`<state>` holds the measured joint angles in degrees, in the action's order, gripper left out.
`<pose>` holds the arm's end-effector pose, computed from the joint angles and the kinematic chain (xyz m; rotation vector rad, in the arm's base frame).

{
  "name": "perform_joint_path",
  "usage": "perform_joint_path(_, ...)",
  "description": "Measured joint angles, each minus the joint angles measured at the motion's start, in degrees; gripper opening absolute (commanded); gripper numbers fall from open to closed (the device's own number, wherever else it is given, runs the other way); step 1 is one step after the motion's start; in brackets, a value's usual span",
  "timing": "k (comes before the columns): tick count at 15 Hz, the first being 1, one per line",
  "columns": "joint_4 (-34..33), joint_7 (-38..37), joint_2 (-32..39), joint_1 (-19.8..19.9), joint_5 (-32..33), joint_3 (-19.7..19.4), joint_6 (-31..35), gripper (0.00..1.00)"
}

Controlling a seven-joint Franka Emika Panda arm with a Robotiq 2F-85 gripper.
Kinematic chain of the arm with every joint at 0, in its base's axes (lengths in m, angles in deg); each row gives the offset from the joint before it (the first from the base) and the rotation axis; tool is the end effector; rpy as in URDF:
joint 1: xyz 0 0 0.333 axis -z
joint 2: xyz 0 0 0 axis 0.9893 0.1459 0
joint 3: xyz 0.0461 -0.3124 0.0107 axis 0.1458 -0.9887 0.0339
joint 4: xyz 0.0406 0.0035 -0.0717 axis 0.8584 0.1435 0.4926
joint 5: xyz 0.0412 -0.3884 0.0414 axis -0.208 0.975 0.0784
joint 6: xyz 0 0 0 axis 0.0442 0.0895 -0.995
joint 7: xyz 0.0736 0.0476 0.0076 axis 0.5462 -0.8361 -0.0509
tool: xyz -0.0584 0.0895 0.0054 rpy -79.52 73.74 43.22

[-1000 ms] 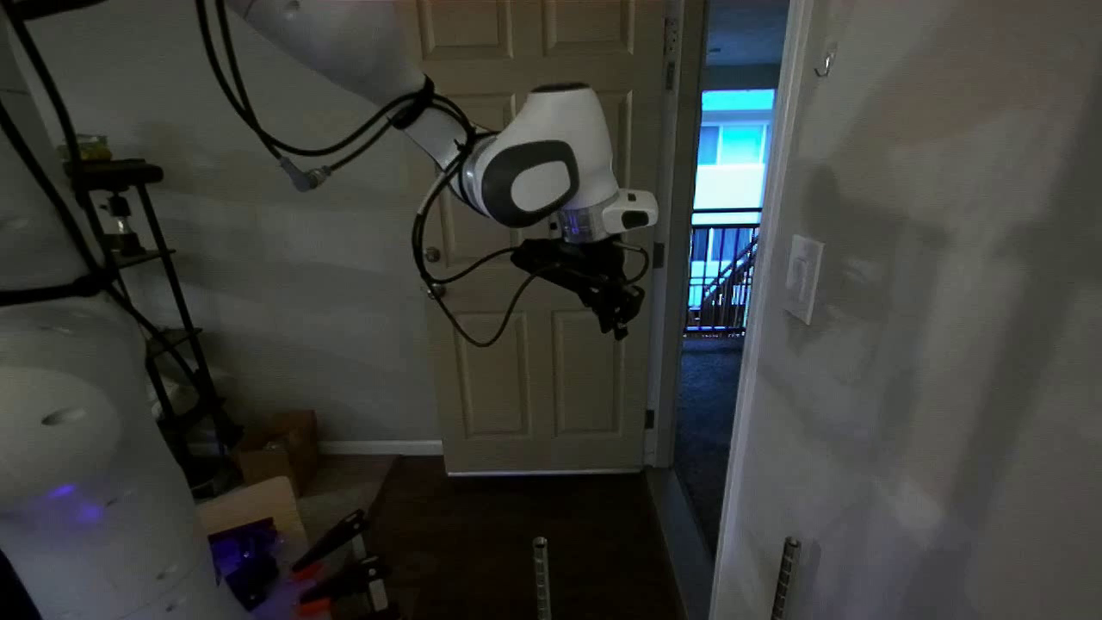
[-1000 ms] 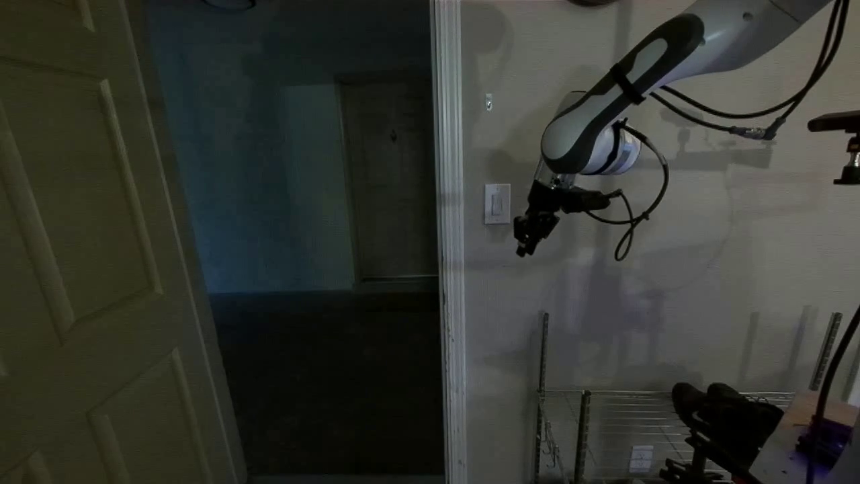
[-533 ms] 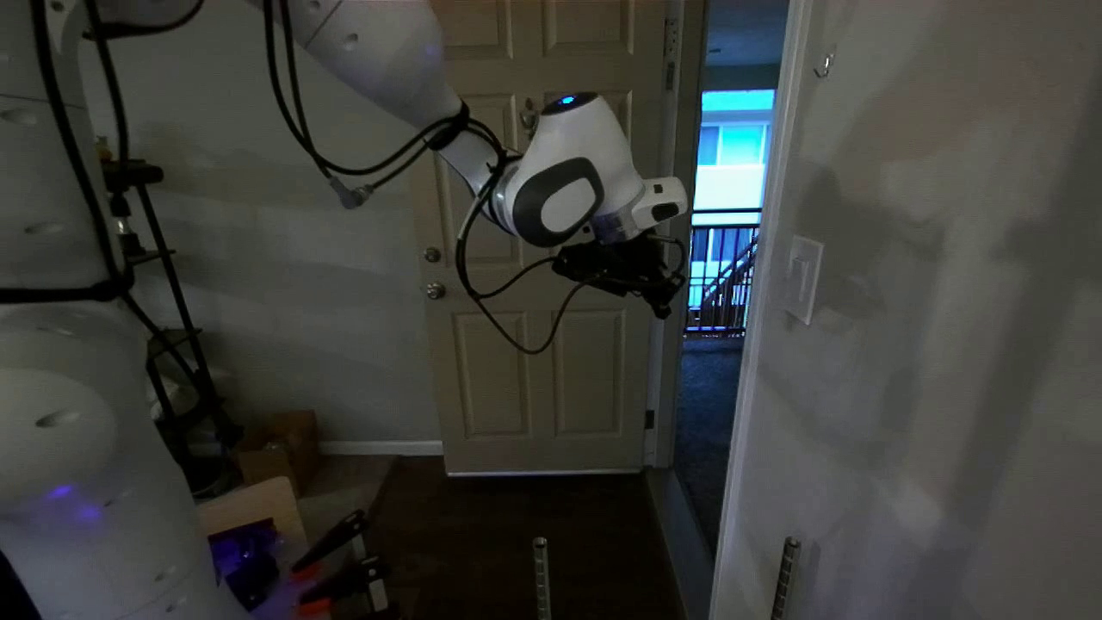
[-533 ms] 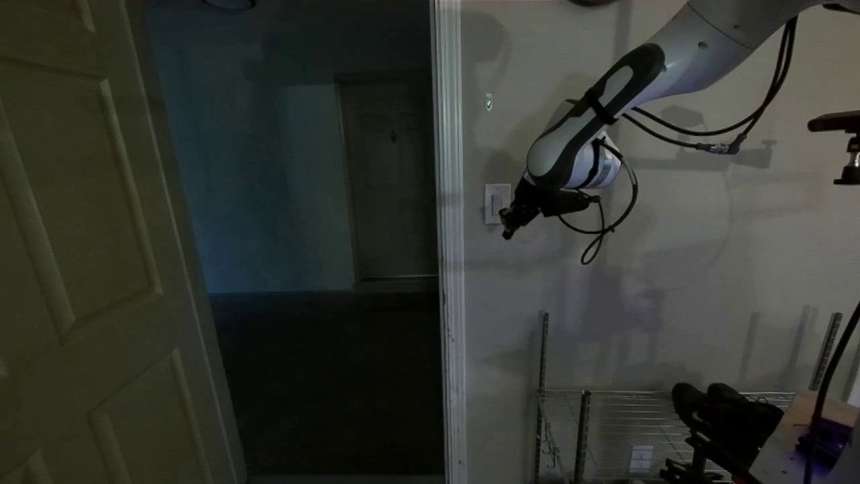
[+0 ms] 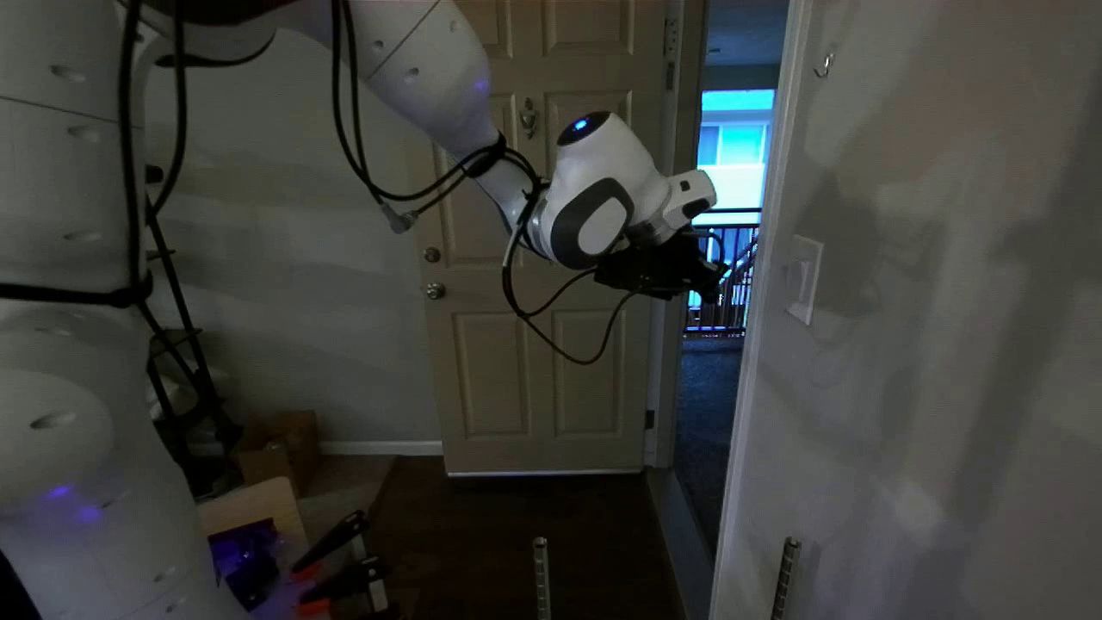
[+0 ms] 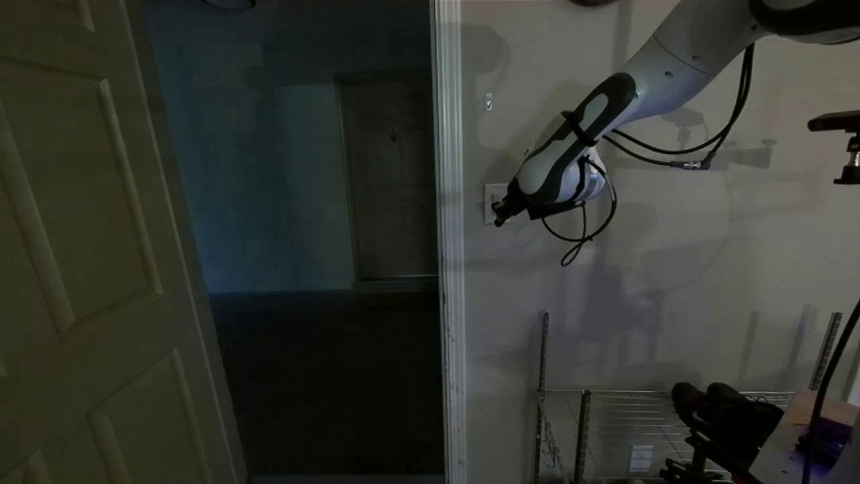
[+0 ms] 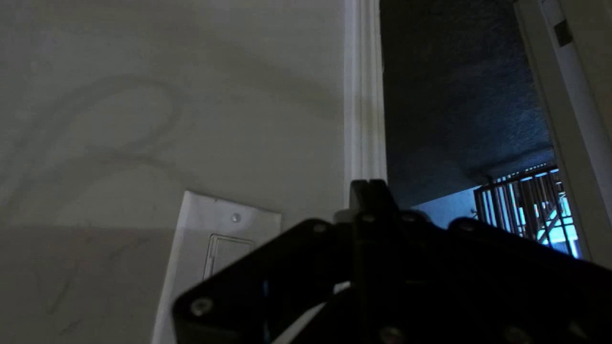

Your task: Turn on the light

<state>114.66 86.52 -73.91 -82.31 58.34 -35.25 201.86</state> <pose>0.6171 -0.0597 0.3852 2.8439 -0.0574 1.1620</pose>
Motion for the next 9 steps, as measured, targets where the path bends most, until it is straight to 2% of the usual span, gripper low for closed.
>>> perform_joint_path(9, -6.6, -0.4, 6.0, -4.7, 0.2, -8.3, 6.2, 0.03)
